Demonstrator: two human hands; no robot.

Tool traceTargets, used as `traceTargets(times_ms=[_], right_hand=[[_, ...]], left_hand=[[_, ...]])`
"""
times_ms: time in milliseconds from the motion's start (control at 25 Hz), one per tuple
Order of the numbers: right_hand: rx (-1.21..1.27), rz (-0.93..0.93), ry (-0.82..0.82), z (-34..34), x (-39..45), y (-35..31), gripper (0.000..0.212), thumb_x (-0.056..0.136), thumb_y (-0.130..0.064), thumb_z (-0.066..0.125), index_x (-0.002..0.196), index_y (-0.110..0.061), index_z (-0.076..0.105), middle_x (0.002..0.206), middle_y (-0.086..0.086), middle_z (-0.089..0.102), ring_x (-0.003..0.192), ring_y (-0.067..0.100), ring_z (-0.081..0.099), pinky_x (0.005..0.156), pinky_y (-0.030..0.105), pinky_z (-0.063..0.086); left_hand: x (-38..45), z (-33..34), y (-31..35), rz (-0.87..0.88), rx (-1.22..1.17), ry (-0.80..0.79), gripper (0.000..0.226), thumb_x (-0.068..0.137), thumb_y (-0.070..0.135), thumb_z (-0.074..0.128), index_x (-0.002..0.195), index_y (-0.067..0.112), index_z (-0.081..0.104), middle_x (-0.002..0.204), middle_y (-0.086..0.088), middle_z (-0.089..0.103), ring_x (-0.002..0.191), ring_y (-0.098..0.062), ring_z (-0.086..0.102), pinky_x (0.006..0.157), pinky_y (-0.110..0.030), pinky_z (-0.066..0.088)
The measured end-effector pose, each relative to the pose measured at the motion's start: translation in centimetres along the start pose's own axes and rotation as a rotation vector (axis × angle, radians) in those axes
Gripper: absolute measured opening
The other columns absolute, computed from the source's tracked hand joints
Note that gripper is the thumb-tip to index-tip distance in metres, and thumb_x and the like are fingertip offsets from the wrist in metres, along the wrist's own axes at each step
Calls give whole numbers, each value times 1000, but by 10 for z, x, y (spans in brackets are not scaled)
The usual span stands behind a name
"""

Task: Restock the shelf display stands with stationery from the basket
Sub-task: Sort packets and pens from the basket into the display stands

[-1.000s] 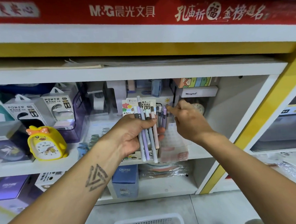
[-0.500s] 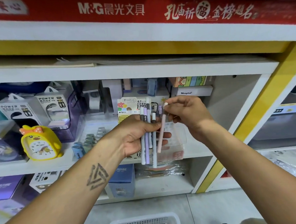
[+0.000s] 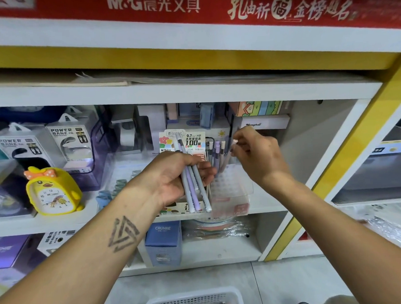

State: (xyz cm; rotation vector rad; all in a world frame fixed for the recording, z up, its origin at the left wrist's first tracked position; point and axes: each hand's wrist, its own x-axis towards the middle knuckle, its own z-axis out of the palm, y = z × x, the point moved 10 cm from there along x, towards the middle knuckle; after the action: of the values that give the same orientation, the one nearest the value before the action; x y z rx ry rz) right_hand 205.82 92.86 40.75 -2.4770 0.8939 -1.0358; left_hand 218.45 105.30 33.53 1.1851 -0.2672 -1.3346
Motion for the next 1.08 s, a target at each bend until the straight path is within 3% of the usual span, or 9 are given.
traceTargets(times_ms=[320, 400, 520, 600, 680, 720, 800, 920, 1080], right_hand=[[-76, -115, -84, 12, -4, -10, 14, 97, -9, 58, 107, -9, 67, 89, 11, 73, 83, 33, 68, 70, 44, 55], [-179, -165, -137, 20, -4, -13, 24, 98, -5, 52, 115, -6, 69, 99, 14, 71, 90, 36, 66, 75, 45, 54], [-296, -128, -270, 35, -8, -8, 42, 98, -3, 47, 139, -9, 57, 120, 14, 62, 107, 34, 60, 89, 43, 52], [-159, -63, -207, 27, -5, -8, 38, 100, -10, 50, 137, -11, 59, 120, 8, 66, 109, 21, 62, 92, 32, 49], [168, 97, -157, 20, -1, -5, 22, 98, -20, 61, 117, -16, 72, 96, -6, 73, 83, -3, 63, 77, 19, 46], [371, 197, -199, 24, -2, -3, 15, 96, -24, 67, 106, -19, 76, 85, -10, 72, 71, -6, 61, 68, 16, 46], [624, 331, -319, 37, -8, -8, 8, 90, -26, 74, 93, -20, 79, 79, -8, 74, 63, -3, 61, 55, 12, 45], [725, 374, -371, 38, -13, -15, 7, 87, -12, 75, 90, -6, 76, 79, 7, 73, 64, 11, 61, 52, 21, 43], [861, 484, -44, -3, 2, 18, 8, 92, 2, 62, 97, 7, 67, 70, 11, 69, 54, 18, 57, 50, 25, 47]], left_hand=[[0, 5, -4, -18, 19, -42, 20, 98, -4, 48, 113, -12, 59, 94, -23, 73, 77, -30, 74, 69, -44, 62], [0, 7, -4, -10, 22, -64, 19, 97, -5, 48, 110, -13, 60, 98, -24, 73, 82, -31, 75, 71, -44, 62], [0, 11, -5, 2, 42, -97, 14, 95, -5, 53, 102, -10, 64, 103, -26, 72, 96, -35, 72, 78, -47, 60], [-1, 13, -4, 22, 59, -102, 13, 93, -6, 55, 101, -8, 65, 103, -28, 71, 96, -37, 71, 77, -48, 60], [-2, 15, -4, 38, 71, -110, 15, 92, -8, 56, 103, -6, 66, 103, -29, 71, 94, -38, 72, 75, -49, 60], [-2, 16, -3, 46, 77, -120, 18, 92, -8, 55, 106, -6, 66, 104, -28, 71, 94, -39, 72, 75, -50, 60], [-4, 21, -4, 60, 97, -150, 24, 92, -9, 55, 113, -5, 65, 105, -28, 71, 94, -40, 71, 76, -51, 60], [-5, 24, -6, 47, 99, -170, 28, 92, -8, 55, 119, -8, 61, 108, -28, 70, 97, -41, 70, 79, -52, 59], [0, 7, -1, 44, 37, -54, 28, 94, -6, 53, 121, -11, 56, 101, -27, 72, 90, -36, 73, 79, -47, 60]])
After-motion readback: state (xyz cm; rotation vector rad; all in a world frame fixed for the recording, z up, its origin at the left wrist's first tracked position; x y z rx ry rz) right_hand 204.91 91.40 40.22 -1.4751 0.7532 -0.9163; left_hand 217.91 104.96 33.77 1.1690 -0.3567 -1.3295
